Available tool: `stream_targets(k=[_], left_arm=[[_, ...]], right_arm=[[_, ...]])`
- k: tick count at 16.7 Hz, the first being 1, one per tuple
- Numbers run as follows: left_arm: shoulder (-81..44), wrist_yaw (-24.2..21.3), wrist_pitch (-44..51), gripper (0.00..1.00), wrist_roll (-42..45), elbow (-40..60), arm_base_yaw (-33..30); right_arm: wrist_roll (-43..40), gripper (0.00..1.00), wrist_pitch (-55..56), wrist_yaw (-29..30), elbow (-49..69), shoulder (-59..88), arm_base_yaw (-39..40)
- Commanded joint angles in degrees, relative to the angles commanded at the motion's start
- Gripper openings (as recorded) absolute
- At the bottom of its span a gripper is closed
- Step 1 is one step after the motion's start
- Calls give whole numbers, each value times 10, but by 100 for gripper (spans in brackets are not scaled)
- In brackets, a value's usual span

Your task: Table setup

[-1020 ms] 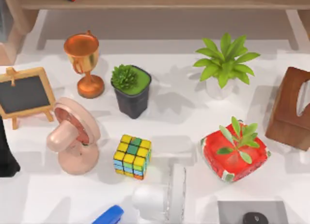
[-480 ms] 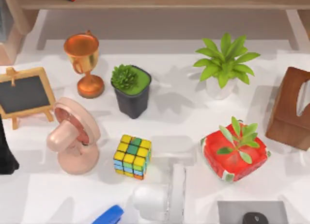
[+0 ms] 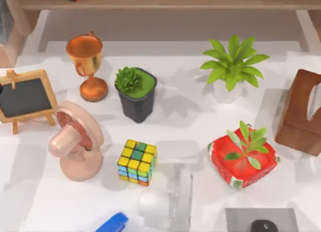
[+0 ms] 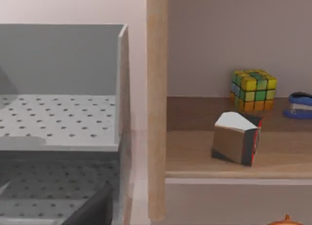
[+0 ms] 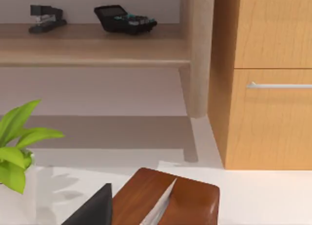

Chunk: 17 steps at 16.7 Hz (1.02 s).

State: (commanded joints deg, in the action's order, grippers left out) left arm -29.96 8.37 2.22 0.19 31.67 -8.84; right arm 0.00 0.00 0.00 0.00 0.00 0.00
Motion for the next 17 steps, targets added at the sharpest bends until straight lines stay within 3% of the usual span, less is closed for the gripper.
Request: stream_targets(k=[10, 17], left_arm=[[-531, 141, 36, 100, 3, 578, -153], [-805, 216, 55, 100, 4, 878, -233]], right_arm=[[0, 100, 0, 0, 0, 0, 0], [0, 100, 0, 0, 0, 0, 0]])
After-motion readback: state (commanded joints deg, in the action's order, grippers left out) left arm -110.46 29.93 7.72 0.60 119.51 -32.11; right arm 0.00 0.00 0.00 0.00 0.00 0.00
